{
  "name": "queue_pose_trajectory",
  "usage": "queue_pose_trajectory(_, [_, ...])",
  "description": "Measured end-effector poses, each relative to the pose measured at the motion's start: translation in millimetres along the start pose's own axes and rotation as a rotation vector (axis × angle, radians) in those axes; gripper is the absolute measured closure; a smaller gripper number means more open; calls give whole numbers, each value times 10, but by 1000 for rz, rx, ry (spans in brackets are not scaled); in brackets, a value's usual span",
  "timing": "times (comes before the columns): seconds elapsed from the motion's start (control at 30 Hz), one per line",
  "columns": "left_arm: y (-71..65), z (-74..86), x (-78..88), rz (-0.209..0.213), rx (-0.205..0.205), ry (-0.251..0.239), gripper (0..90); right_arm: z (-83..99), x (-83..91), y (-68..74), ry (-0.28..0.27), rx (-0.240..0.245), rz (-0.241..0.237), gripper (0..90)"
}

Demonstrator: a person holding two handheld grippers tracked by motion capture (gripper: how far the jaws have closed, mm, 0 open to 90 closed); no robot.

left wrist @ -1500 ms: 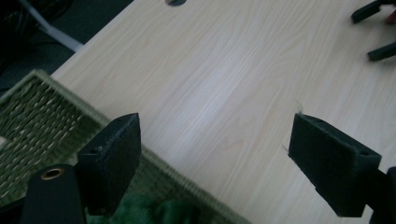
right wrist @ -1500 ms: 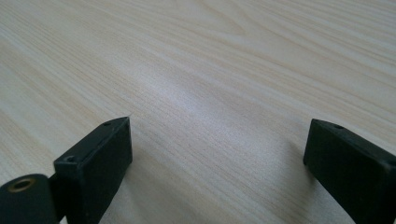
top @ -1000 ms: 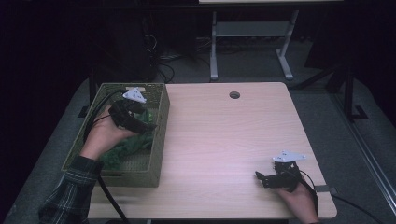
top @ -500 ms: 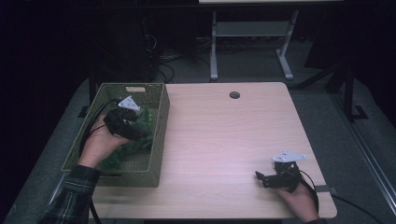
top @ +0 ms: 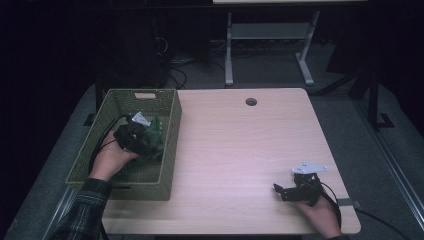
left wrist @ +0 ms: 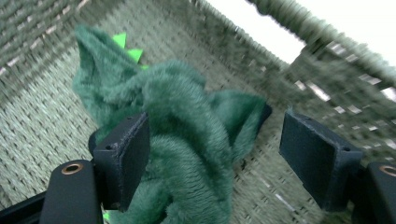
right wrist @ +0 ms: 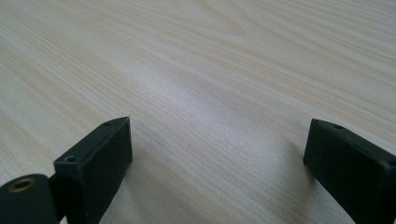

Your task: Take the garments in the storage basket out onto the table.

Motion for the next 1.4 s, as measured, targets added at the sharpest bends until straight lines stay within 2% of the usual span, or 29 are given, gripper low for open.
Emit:
queue_pose_trajectory(0.17, [73,75,-64,-15,10,39,254,0,0,0,0,0,0,73])
queue_pose_trajectory(0.3, [121,155,-105,-5,29,49,262,0,0,0,0,0,0,73])
queue_pose_trajectory(0.47, [159,247,-170,-3,25,84,309,0,0,0,0,0,0,73])
queue_pose_trajectory(0.7, [166,320,-260,6,39,75,310,-2,-2,-3,-3,3,1,73])
queue_pose_trajectory(0.9, [188,390,-339,-5,47,107,325,0,0,0,0,0,0,73])
queue_pose_trajectory(1.17, [191,445,-360,14,79,105,452,0,0,0,0,0,0,74])
queue_pose_trajectory(1.3, [179,451,-347,24,82,106,588,0,0,0,0,0,0,74])
queue_pose_trajectory(1.4, [175,453,-325,30,104,95,683,0,0,1,0,0,0,74])
Point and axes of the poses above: each handheld gripper's, and its own axes: x roughly backward along the jaws, z roughly out of its underside, y roughly to its left, the point moved 5 cm from there along -x, roughly forward along the jaws, and after that the axes turned 15 degrees about z, right-handed, at the moved point
